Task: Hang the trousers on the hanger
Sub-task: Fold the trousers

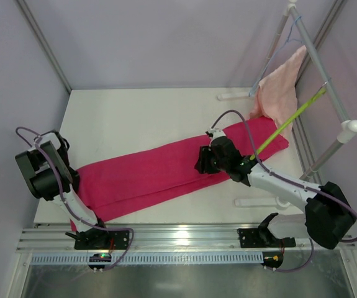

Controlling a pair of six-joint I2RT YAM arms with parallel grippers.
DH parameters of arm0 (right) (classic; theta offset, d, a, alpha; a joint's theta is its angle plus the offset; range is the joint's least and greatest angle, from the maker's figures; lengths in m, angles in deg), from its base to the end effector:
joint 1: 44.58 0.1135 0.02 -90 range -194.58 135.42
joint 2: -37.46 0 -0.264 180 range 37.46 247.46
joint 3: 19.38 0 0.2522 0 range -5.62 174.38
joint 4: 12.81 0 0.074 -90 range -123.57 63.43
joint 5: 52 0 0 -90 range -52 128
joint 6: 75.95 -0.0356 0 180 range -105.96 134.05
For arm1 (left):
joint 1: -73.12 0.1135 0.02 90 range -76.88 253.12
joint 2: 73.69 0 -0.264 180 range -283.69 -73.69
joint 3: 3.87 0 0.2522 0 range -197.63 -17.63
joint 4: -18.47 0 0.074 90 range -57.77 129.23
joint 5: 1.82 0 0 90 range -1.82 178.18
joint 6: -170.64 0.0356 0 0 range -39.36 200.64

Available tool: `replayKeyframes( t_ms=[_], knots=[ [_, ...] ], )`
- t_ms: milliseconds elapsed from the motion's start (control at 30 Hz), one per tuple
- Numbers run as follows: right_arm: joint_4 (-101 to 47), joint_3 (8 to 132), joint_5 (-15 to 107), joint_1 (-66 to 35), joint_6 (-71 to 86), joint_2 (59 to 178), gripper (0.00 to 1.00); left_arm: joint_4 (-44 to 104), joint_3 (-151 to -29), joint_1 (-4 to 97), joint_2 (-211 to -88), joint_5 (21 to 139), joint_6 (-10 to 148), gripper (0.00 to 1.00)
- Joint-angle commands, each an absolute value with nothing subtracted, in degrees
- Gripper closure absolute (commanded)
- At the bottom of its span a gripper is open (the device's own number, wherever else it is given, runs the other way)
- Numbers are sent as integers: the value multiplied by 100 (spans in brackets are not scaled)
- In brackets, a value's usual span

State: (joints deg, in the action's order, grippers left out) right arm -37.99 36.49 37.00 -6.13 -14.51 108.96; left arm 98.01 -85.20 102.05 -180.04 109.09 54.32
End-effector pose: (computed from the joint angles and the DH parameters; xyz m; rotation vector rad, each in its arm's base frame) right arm 0.2056 0.1625 0.2243 -0.1935 2.3456 0.5776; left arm 0.2528 0.1543 0.1563 1.2559 -2.5440 -0.5150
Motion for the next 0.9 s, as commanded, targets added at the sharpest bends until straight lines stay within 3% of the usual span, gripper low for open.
replayKeyframes(
  t_ms=[0, 167, 367, 500, 733, 867],
  knots=[
    [-3712, 4069, 4011, -398, -1092, 11661, 53, 9517, -8434, 10283, -17881, 10410, 5507, 55],
    [-3606, 4649, 3906, -301, -828, 12858, 53, 9147, -8556, 10256, -18241, 9575, 5559, 62],
    [-3905, 5660, 3344, -310, -1143, 13851, 53, 8874, -9336, 10028, -18986, 8872, 5647, 91],
    [-4265, 6484, 2939, -336, -1548, 14353, 53, 9005, -10537, 9896, -19540, 8836, 5638, 99],
    [-4511, 7637, 2919, -512, -2024, 15065, 53, 9391, -12955, 9668, -20314, 8468, 5296, 95],
    [-4512, 8087, 3611, -512, -1298, 15207, 53, 9902, -13487, 9597, -20193, 9168, 5331, 60]
  ],
)
